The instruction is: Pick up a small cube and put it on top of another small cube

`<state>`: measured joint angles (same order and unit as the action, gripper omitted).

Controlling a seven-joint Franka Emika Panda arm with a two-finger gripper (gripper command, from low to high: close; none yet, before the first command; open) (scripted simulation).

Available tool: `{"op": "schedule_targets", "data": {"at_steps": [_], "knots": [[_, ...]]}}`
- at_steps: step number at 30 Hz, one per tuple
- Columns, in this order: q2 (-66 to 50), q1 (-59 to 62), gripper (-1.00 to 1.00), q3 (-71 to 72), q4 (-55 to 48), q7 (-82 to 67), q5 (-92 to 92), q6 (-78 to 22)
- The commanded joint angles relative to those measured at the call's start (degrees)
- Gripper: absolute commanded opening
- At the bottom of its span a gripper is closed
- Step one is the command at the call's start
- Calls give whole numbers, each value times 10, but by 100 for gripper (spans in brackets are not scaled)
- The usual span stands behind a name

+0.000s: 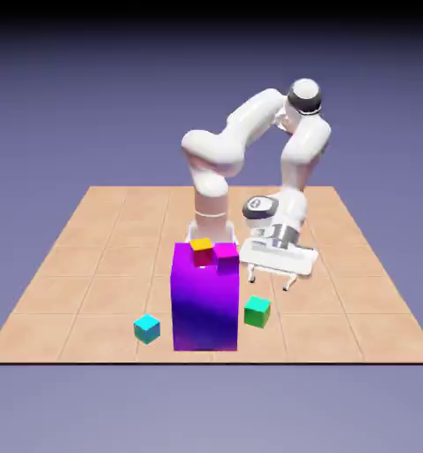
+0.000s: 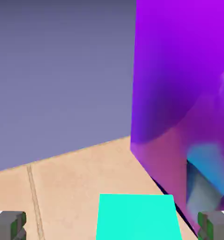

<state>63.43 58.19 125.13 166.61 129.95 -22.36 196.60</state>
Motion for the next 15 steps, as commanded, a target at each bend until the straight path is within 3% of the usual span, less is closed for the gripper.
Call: {"op": "schedule_targets", "data": {"at_steps": [1,8,9,15], "knots": [[0,0,0,0,0,0,0,0],[82,144,0,63,-79,26,23,78],[82,144,-100,63,-79,26,23,78],[23,40,-100,18,-22,7,7,22]]}}
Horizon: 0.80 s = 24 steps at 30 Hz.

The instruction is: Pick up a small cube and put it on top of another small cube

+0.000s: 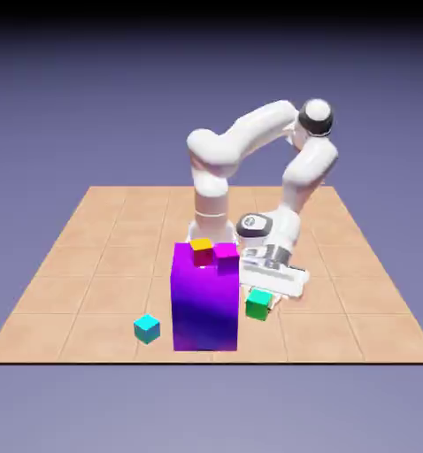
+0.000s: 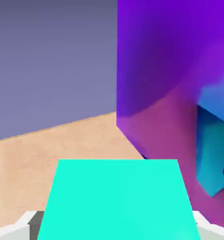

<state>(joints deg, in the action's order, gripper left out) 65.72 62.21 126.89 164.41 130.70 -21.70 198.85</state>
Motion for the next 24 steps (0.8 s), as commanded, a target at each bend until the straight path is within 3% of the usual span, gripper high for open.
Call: {"op": "schedule_targets", "data": {"at_steps": [1,24], "knots": [[-12,-21,-100,-9,11,-4,-3,-12],[-92,-88,-100,-476,-145,-57,220,-497]]}}
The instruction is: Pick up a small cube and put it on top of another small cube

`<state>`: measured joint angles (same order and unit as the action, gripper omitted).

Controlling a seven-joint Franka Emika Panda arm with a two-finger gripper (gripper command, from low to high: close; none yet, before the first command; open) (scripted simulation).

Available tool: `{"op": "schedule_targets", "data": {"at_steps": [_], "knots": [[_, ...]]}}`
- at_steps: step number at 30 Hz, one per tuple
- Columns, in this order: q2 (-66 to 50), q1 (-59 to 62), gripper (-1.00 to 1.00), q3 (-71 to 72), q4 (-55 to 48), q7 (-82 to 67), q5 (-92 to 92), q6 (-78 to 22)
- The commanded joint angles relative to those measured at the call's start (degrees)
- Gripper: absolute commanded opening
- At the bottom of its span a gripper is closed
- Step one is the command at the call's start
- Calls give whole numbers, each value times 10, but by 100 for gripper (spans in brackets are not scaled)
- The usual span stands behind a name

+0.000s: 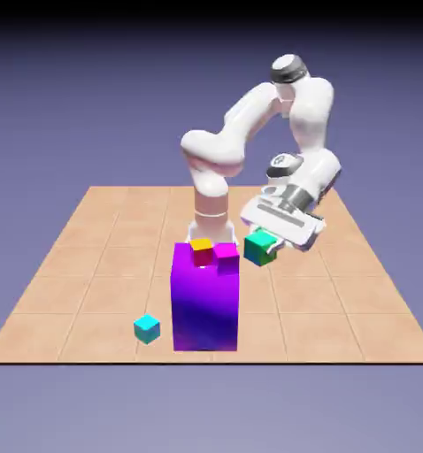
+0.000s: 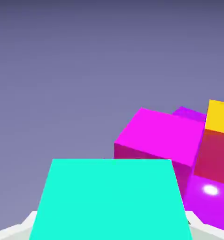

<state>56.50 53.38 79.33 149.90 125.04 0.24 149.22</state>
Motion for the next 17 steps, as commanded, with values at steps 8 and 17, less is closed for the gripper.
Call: {"op": "schedule_targets", "data": {"at_steps": [8,17], "knots": [[-21,54,-100,-27,-14,6,38,-13],[-11,-8,100,-74,-27,-8,37,-77]]}}
